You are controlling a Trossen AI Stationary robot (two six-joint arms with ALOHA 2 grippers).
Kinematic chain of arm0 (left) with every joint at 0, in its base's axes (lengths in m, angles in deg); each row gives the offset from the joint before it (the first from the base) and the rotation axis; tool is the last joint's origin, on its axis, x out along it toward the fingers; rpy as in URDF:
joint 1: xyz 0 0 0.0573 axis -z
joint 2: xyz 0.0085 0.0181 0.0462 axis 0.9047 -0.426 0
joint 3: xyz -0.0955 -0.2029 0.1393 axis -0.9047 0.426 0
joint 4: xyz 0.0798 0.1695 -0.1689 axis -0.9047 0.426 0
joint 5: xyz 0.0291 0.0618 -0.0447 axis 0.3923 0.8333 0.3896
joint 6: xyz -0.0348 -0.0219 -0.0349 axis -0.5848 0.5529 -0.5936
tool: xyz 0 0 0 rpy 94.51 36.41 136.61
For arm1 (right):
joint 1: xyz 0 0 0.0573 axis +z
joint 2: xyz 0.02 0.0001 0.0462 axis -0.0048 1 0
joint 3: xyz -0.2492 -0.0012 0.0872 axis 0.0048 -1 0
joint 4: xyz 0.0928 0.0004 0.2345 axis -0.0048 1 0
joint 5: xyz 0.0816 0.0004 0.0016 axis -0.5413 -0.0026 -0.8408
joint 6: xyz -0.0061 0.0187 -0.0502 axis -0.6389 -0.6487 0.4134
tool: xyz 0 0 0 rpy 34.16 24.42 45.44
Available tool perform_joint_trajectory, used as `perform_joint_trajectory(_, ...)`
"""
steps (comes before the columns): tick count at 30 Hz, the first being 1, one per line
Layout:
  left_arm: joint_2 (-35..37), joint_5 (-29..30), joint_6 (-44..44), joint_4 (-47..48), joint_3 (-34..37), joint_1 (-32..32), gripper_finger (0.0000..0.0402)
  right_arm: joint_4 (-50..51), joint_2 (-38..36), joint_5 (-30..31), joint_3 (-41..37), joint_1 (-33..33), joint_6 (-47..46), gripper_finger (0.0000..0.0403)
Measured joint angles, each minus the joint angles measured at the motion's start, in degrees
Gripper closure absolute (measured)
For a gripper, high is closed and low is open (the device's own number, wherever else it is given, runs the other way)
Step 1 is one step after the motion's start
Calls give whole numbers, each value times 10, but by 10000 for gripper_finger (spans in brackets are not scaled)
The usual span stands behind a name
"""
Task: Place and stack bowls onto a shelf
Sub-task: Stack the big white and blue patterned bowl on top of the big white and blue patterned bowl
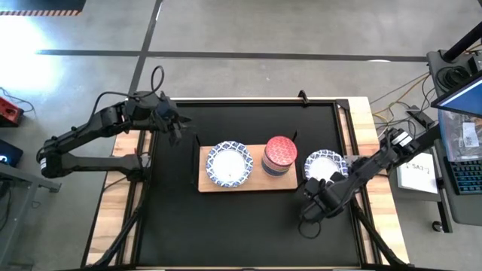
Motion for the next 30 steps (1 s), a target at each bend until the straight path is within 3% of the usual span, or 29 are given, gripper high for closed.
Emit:
perform_joint_trajectory(8,6,0,-13,0,0,0,262,-40,-2,2,-73,0,23,237)
perform_joint_trajectory(19,6,1,-20,-2,0,0,262,-83,-3,55,-135,-2,33,246)
perform_joint_trajectory(30,2,4,-22,-3,0,0,262,-126,-3,60,-156,-2,32,332)
